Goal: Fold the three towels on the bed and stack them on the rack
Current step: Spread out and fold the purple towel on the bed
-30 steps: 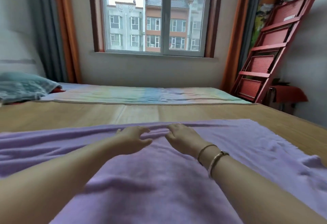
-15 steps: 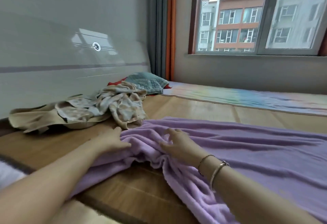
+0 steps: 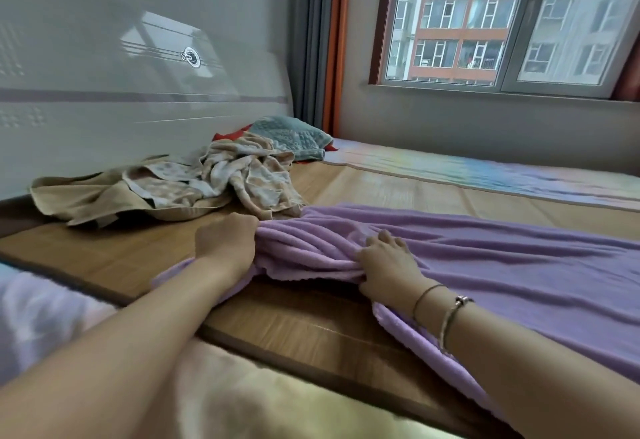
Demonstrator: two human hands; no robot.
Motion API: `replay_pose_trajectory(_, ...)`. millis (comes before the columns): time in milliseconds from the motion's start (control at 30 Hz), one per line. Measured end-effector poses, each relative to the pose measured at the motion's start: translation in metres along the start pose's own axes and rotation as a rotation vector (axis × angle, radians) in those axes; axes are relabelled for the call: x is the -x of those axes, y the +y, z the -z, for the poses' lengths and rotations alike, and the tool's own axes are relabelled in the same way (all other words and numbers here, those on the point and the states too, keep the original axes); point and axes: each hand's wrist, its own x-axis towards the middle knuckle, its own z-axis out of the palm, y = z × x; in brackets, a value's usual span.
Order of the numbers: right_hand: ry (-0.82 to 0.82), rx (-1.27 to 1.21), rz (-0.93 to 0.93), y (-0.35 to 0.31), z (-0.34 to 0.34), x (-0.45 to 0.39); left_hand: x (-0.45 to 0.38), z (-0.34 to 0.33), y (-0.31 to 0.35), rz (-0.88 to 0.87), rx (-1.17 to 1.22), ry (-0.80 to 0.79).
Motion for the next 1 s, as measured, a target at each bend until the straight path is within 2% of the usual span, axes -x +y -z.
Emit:
replay_pose_trajectory(100,0.048,-0.584,-0.034,0.0,0.017,0.002,0.002,-0.002,-0.007,0.119,0.202,-0.058)
replay_pose_trajectory(167,0.023,-0.946,-0.042,0.0,0.031,0.001,0.001,-0.001,-0.014,0.163,0.443,0.016)
replay_pose_trajectory(233,-0.092,-1.132,0.002,-0.003,0.042,0.004,-0.005,0.007,-0.023,0.193,0.614,0.115)
replay_pose_trajectory(300,-0.328,-1.232,0.024,-0.008,0.05,0.007,-0.01,0.014,-0.033,0.241,0.549,0.09)
replay_pose_trajectory(367,-0.564,-1.327,0.013,-0.015,0.049,0.008,-0.002,0.02,-0.041,0.336,0.295,-0.083)
replay_pose_trajectory(433,-0.624,-1.316,-0.01,-0.026,0.048,0.004,0.017,0.026,-0.045,0.441,0.146,-0.304)
replay_pose_trajectory(500,-0.526,-1.21,-0.054,-0.034,0.042,0.0,0.035,0.027,-0.048,0.393,0.089,-0.423)
replay_pose_trajectory(567,-0.37,-1.149,-0.085,-0.035,0.035,-0.005,0.041,0.026,-0.052,0.378,0.127,-0.403)
replay_pose_trajectory(633,-0.156,-1.07,-0.111,-0.032,0.027,-0.012,0.034,0.025,-0.056,0.373,0.145,-0.291)
replay_pose_trajectory(733,0.082,-0.852,-0.153,-0.021,0.021,-0.028,0.013,0.02,-0.051,0.241,0.274,-0.164)
replay_pose_trajectory(867,0.146,-0.824,-0.165,-0.002,0.01,-0.061,-0.014,0.009,-0.022,0.086,0.574,-0.161)
replay_pose_trajectory(1000,0.13,-0.774,-0.191,0.022,-0.012,-0.106,-0.054,-0.022,0.008,0.028,0.614,-0.29)
